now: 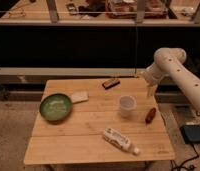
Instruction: Pick up the ceramic cup
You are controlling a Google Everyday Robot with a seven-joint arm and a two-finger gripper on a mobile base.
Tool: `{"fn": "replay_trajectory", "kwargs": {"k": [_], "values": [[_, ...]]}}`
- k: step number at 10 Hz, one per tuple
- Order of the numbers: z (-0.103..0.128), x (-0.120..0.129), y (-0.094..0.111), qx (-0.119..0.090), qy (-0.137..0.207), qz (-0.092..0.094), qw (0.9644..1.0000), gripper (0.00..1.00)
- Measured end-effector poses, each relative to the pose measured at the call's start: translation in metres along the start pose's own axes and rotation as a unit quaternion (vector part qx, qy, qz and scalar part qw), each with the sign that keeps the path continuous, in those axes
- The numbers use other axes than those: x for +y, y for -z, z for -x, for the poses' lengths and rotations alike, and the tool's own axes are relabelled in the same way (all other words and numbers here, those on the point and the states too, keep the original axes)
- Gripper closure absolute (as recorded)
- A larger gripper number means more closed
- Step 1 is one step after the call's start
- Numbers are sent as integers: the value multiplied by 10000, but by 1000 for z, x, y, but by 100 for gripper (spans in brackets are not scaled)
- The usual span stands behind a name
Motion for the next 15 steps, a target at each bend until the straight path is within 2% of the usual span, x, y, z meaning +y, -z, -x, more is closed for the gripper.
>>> {"fn": "replay_trajectory", "kwargs": {"k": [7, 9, 11, 15], "values": [[0, 0, 0, -4, 6, 0, 10000, 20], [10, 2, 5, -110, 134, 24, 9998, 20], [20, 15, 12, -232, 267, 93, 9993, 20], [36, 54, 19, -208, 689, 437, 9964, 20]]}}
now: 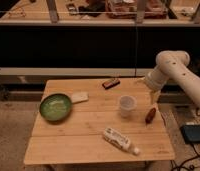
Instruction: Pick up the ceramic cup
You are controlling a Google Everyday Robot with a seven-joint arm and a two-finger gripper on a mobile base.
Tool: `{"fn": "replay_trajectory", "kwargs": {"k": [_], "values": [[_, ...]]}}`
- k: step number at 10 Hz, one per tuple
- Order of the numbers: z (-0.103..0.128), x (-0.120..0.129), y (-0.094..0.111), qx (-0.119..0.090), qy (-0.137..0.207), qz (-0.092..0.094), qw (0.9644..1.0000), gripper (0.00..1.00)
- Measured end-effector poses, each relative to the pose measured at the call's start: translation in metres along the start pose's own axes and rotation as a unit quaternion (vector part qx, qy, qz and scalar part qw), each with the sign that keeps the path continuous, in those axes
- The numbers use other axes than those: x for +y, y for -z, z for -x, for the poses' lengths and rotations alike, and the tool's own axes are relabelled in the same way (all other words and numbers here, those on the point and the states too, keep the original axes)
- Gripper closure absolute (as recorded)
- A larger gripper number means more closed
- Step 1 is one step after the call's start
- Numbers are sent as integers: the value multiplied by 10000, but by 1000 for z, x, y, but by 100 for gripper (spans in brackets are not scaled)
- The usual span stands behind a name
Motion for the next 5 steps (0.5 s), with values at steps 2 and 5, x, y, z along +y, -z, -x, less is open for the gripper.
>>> {"fn": "replay_trajectory", "kwargs": {"k": [2, 5], "values": [[18, 10, -2, 36, 154, 54, 9999, 20], [41, 15, -14, 213, 304, 23, 9993, 20]]}}
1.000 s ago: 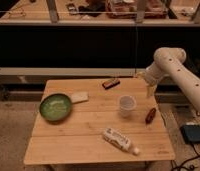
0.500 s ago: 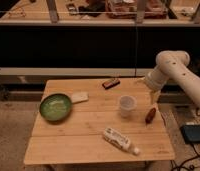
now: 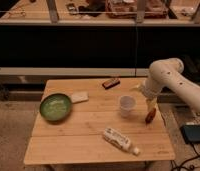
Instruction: Pick up the ceramic cup
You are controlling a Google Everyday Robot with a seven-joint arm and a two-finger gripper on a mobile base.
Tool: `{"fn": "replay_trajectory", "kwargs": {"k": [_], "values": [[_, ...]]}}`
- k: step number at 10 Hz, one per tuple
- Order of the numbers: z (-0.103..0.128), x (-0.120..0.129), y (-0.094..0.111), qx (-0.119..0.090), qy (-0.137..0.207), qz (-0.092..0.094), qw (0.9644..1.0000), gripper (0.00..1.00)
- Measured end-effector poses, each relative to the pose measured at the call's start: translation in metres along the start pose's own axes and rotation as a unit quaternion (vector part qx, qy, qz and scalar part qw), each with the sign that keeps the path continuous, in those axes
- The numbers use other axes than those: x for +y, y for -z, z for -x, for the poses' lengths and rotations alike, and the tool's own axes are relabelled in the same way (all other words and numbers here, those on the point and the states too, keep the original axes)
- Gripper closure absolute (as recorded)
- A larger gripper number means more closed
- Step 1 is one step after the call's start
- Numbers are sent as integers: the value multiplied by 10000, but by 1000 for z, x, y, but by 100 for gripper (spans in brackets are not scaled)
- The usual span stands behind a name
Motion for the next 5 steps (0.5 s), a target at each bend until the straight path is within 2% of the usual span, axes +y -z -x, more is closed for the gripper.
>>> {"fn": "replay_trajectory", "kwargs": {"k": [3, 5], "values": [[14, 5, -11, 56, 87, 14, 9999, 20], [24, 12, -16, -1, 91, 16, 10000, 20]]}}
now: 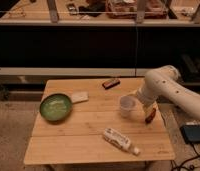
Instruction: Pick up the ceramic cup
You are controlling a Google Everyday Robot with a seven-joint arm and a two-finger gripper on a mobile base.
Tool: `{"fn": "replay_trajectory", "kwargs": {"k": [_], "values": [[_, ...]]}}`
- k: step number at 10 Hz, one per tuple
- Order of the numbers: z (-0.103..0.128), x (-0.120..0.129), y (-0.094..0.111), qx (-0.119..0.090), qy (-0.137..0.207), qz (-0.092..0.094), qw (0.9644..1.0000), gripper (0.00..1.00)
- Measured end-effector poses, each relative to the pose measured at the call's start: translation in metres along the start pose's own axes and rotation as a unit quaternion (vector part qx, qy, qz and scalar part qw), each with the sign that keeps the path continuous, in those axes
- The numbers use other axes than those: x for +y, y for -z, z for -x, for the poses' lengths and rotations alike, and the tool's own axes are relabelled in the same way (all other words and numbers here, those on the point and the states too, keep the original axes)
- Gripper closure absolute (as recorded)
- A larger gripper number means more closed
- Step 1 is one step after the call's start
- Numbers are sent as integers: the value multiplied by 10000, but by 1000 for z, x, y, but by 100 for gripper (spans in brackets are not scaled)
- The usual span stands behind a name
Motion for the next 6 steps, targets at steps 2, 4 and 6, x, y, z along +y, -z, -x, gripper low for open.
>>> {"fn": "replay_trajectory", "kwargs": {"k": [2, 4, 6], "values": [[9, 5, -3, -115, -16, 4, 9999, 20], [18, 10, -10, -246, -13, 65, 9997, 33], [21, 14, -17, -303, 8, 128, 9995, 49]]}}
